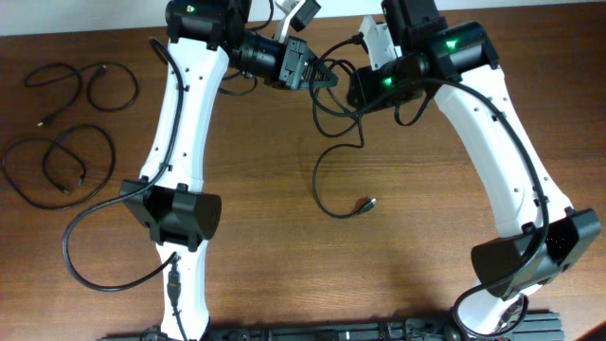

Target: Untangle cables

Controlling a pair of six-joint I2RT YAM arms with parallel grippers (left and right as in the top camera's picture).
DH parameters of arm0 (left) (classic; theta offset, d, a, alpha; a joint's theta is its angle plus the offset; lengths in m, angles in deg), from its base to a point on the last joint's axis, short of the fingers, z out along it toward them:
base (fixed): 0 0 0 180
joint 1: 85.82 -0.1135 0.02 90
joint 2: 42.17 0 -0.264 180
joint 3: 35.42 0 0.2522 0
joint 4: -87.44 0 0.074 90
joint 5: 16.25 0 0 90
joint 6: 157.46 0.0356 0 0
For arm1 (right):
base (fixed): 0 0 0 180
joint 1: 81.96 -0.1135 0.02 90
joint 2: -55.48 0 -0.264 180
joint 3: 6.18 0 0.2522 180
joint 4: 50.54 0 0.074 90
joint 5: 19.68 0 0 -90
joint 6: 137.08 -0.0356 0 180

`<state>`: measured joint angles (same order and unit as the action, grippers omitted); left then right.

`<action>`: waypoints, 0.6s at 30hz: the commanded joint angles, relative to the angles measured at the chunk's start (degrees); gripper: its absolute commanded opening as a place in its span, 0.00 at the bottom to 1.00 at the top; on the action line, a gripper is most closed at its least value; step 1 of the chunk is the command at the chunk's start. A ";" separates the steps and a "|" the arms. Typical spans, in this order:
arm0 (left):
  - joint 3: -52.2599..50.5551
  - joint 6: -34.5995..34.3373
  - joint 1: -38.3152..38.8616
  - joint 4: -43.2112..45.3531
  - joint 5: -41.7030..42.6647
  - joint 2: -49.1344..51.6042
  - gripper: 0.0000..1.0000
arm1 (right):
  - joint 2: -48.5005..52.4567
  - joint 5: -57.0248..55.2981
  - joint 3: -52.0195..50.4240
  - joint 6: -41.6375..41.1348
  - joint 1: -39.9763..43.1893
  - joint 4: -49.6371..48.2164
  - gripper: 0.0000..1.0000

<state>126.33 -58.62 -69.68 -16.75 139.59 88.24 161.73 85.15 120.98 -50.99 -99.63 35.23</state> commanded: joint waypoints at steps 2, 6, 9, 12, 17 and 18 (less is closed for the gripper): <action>0.42 1.16 -0.17 -0.11 1.84 0.24 0.00 | 0.33 -1.36 0.28 0.44 0.04 -0.26 0.04; 0.39 -4.22 -0.17 1.05 -19.65 0.26 0.00 | 0.31 1.92 0.28 -1.60 0.04 -0.52 0.04; 0.39 -15.69 -0.24 2.05 -46.29 0.31 0.00 | -0.26 8.85 0.31 -3.93 0.04 -1.40 0.04; 0.35 -15.72 -0.22 3.82 -46.58 0.37 0.00 | -1.49 21.24 0.31 1.79 0.04 -1.53 0.04; 0.22 -20.55 -0.28 3.39 -61.61 0.42 0.00 | -5.49 24.39 0.44 -4.13 1.68 -5.44 0.04; 0.17 -22.86 -0.33 2.56 -69.75 0.44 0.00 | -7.72 24.39 0.46 -5.64 3.78 -6.54 0.04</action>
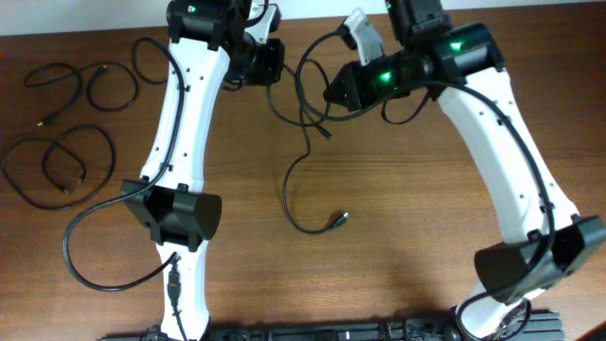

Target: Untangle cables

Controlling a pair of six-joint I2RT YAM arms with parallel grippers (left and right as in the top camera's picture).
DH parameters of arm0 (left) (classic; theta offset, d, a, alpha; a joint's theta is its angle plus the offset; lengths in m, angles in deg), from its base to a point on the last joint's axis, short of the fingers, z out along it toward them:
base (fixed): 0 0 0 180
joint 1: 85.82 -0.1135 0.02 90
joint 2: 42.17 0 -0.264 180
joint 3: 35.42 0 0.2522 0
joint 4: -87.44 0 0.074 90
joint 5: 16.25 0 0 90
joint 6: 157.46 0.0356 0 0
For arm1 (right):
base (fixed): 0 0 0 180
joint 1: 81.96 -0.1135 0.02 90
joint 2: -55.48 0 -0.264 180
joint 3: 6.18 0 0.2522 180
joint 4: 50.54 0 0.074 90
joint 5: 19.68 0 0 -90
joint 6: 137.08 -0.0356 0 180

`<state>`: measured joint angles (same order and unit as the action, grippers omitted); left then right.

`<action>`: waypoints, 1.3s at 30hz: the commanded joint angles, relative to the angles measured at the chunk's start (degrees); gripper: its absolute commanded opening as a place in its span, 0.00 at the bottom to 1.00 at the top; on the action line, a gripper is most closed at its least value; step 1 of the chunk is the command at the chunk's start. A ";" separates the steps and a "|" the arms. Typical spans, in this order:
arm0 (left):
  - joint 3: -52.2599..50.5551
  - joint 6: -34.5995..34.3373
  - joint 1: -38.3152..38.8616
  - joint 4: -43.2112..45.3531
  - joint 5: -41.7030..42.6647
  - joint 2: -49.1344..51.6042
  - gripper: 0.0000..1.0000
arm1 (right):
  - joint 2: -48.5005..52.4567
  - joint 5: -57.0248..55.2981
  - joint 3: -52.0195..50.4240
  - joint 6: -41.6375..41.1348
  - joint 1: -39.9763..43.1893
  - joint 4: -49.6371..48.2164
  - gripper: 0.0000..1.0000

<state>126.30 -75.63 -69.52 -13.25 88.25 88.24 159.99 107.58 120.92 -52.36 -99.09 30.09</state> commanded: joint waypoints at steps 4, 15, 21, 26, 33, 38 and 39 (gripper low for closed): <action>0.20 -7.04 -0.72 -1.64 -21.40 0.52 0.00 | -13.68 -1.33 0.52 -7.96 12.13 -1.55 0.04; 1.09 5.27 -1.73 -4.55 23.71 -2.73 0.00 | 4.17 -6.47 0.46 2.16 3.91 5.16 0.72; 1.09 7.52 -2.21 -7.58 40.61 -4.22 0.00 | 8.48 -13.64 0.46 9.79 -0.28 4.68 0.72; 1.09 9.38 -2.69 -9.68 46.88 -4.24 0.00 | 8.48 -14.19 0.46 10.67 -0.13 4.22 0.66; 1.07 7.56 -6.62 -9.18 29.51 -4.22 0.00 | 7.67 -13.20 0.96 3.72 0.00 5.11 0.04; 1.07 5.81 -6.62 -9.01 14.36 -4.22 0.00 | 4.42 -11.50 2.01 1.01 0.00 5.11 0.04; 1.07 5.01 -6.60 -8.39 9.64 -4.22 0.00 | 4.42 -11.04 2.14 -0.20 0.00 4.83 0.04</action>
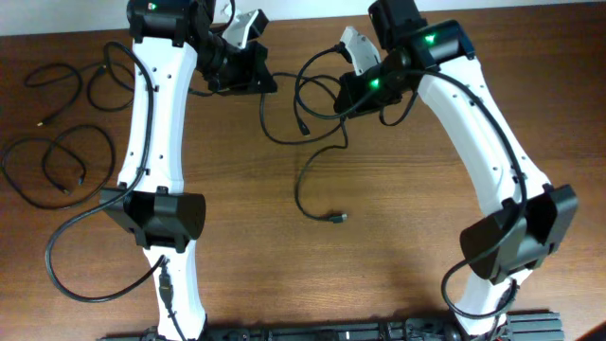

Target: Untangle cables

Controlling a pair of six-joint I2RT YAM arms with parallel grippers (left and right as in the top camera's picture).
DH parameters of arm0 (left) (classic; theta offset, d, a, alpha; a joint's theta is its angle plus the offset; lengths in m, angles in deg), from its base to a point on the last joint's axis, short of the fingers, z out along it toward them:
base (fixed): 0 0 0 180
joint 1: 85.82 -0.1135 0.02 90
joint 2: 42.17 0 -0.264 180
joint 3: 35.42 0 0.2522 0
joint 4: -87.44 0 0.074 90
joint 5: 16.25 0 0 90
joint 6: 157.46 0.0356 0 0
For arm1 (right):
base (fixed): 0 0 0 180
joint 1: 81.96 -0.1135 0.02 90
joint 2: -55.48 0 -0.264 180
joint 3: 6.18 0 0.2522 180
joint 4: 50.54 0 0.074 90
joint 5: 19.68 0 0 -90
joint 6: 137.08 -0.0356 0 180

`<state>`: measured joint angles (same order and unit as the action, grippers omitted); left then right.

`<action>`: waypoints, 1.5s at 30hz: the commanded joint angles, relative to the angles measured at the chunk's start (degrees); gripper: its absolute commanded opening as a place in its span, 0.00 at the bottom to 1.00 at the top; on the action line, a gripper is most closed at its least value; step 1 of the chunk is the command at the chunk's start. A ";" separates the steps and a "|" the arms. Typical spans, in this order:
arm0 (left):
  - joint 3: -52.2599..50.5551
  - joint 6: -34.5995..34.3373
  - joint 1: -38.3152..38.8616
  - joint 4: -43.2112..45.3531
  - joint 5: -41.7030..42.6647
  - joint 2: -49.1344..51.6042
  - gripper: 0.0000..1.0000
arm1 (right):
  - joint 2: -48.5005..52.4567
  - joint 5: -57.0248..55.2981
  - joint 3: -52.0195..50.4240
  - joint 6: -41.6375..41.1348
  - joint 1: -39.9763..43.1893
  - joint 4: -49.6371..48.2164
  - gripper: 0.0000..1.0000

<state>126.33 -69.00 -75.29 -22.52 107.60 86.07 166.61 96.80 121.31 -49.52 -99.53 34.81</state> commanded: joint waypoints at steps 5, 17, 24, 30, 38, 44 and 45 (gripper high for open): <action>-0.76 -9.79 -0.83 3.04 -26.60 -1.68 0.00 | -2.91 10.69 4.24 -3.02 0.44 -1.16 0.04; 1.84 -6.56 -3.52 3.19 -27.85 -6.78 0.00 | -2.97 0.15 8.37 -16.06 12.57 8.50 0.58; 4.85 -17.29 -15.23 19.82 -27.21 -12.44 0.00 | -2.97 -0.24 8.37 -15.98 11.08 9.20 0.62; 4.85 -17.25 -15.89 41.75 -27.41 -8.20 0.00 | -2.97 -0.24 8.33 -15.85 11.10 9.22 0.62; 4.76 -16.98 -15.93 38.23 -24.70 2.91 0.00 | -2.97 -1.73 8.33 -15.85 11.08 9.46 0.62; 4.72 -16.81 -15.93 38.47 -33.22 13.81 0.02 | -2.97 -1.75 8.33 -15.85 11.08 9.97 0.63; 4.72 -16.44 -15.93 38.36 -33.27 15.54 0.02 | -2.97 -1.75 8.33 -15.85 11.10 10.03 0.63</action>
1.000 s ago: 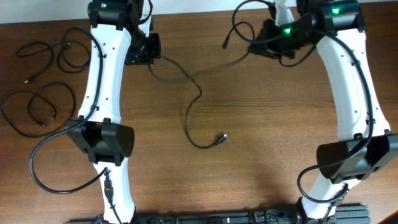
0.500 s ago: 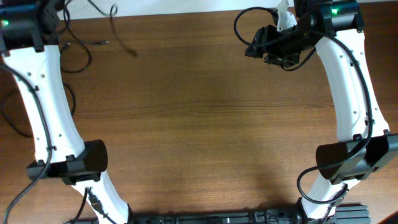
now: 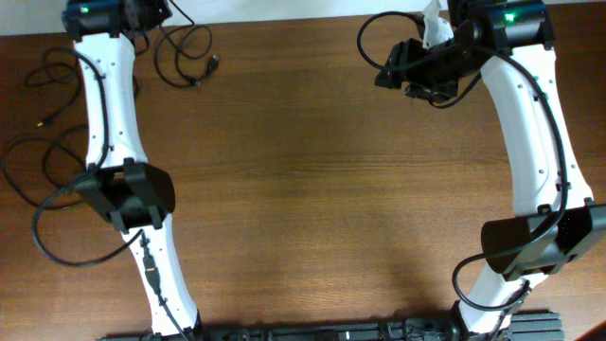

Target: Untangle cables

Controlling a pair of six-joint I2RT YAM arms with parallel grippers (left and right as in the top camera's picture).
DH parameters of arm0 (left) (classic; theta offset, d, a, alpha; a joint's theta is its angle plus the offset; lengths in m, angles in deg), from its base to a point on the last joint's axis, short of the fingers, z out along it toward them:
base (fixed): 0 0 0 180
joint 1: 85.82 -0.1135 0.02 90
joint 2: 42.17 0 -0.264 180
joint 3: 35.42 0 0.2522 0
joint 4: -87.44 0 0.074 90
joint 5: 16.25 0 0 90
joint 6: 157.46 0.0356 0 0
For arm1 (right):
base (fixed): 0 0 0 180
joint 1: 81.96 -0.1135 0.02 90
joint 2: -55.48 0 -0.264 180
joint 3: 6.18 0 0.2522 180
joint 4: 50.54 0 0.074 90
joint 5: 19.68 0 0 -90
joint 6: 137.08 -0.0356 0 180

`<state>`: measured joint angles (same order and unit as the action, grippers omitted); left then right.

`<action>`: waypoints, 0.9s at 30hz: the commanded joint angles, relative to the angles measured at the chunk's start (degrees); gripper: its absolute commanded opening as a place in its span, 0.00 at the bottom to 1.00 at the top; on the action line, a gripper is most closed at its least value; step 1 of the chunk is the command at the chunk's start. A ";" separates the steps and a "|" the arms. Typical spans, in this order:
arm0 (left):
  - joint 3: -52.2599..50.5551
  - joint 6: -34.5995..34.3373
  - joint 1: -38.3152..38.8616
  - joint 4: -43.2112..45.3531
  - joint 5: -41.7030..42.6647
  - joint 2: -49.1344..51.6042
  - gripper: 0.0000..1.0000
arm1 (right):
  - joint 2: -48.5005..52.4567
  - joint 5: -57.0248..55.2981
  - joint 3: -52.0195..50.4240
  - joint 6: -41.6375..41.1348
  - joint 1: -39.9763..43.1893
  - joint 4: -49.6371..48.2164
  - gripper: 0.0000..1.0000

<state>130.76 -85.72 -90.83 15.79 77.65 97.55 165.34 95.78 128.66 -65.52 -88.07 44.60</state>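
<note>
Two black cables lie apart at the far edge of the brown table (image 3: 303, 208). One cable (image 3: 180, 59) loops down from my left gripper (image 3: 156, 11) at the top left corner, its plug (image 3: 213, 64) lying free on the wood; the jaws look shut on it. The other cable (image 3: 363, 33) arcs up and over from my right gripper (image 3: 386, 76) at the top right, which is shut on it. More of that cable hangs in small loops (image 3: 436, 95) under the wrist. The left fingertips are partly cut off by the frame edge.
Several other black cables (image 3: 38, 156) lie in loops at the far left, partly behind the left arm. The left arm's own supply cable (image 3: 57, 251) curls beside its base. A black rail (image 3: 312, 333) runs along the front edge.
Both grippers moved outward along the far edge, the left to the top left corner, the right to the top right. The cable that trailed to the table's middle is gone from there; the two cables are now separate.
Both grippers first met at the top centre on one knot of cables, a long tail with a plug reaching mid-table. Over the following moments they stood further apart with the strands stretched between them. Now each holds its own cable at opposite corners.
</note>
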 commanded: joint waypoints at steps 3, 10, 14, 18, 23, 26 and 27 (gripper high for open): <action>0.28 2.67 -0.42 -3.82 -9.29 8.11 0.11 | -1.70 -0.72 0.98 0.15 -0.37 0.33 0.63; 2.29 2.43 -1.40 -15.47 -9.29 5.55 0.97 | -1.70 -1.77 0.98 0.15 -0.37 0.96 0.68; 4.52 2.43 -1.46 -8.72 -9.29 1.31 0.57 | -1.60 -2.40 0.98 0.15 -0.37 0.96 0.68; 4.37 0.52 -1.16 -7.96 -9.31 7.89 0.48 | -0.42 -2.40 0.96 0.15 -0.37 0.98 0.68; 5.01 0.52 -1.42 -7.72 -4.92 12.17 0.43 | -0.37 -2.45 0.96 0.15 -0.37 1.31 0.69; 12.87 1.62 -1.53 -6.36 10.25 11.15 0.45 | -0.37 -2.45 0.96 0.15 -0.37 1.38 0.69; 15.87 1.60 -1.51 -5.99 10.97 11.15 0.50 | -0.37 -2.45 0.96 0.15 -0.37 1.38 0.69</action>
<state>140.12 -84.85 -92.01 9.08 81.41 111.06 165.34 94.07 128.66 -65.46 -88.07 46.00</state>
